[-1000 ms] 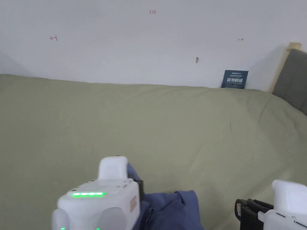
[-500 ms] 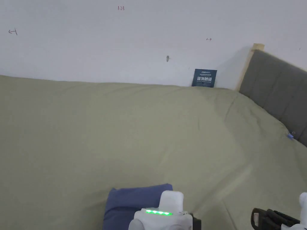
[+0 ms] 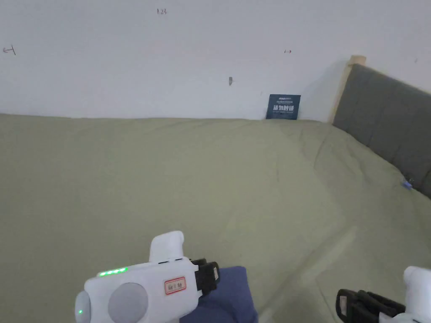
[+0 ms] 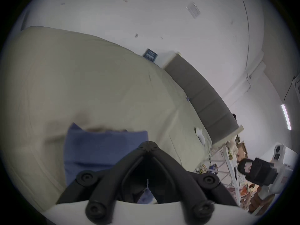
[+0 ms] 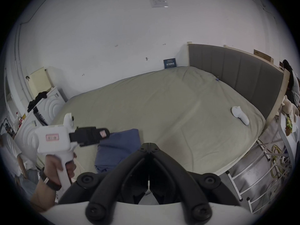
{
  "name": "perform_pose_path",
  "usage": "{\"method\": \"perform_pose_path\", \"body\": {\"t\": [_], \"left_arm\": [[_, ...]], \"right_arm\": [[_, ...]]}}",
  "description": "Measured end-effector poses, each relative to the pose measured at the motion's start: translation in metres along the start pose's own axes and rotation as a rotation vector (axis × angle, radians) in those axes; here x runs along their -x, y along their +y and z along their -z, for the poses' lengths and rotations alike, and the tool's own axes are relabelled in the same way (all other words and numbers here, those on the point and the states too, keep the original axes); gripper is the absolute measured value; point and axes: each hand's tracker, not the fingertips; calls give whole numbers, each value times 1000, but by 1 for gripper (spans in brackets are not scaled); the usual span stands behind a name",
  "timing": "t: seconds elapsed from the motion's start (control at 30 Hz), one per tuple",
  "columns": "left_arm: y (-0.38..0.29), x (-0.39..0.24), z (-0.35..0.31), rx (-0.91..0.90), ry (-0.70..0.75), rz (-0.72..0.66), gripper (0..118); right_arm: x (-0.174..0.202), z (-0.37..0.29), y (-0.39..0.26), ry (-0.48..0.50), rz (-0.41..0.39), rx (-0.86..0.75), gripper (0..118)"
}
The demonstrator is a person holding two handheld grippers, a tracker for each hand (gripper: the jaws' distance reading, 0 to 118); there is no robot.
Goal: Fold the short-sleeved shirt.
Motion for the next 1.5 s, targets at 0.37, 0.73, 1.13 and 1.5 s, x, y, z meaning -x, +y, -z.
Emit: {"method": "perform_pose_path", "body": {"t": [0.37, 0.73, 1.13, 1.5], "left_arm": [[-80, -4, 81, 148, 5, 262, 0], [-129, -20, 50, 104, -84, 85, 0], [-45, 77, -89, -134, 92, 72, 0], [-41, 141, -104, -116, 101, -135, 0]], "right_arm": [[13, 4, -4, 7, -23, 39, 2], [27, 8, -1, 24, -50, 42, 2], [31, 138, 8, 379, -83, 230, 2], [1, 280, -59, 671, 92, 582, 2]]}}
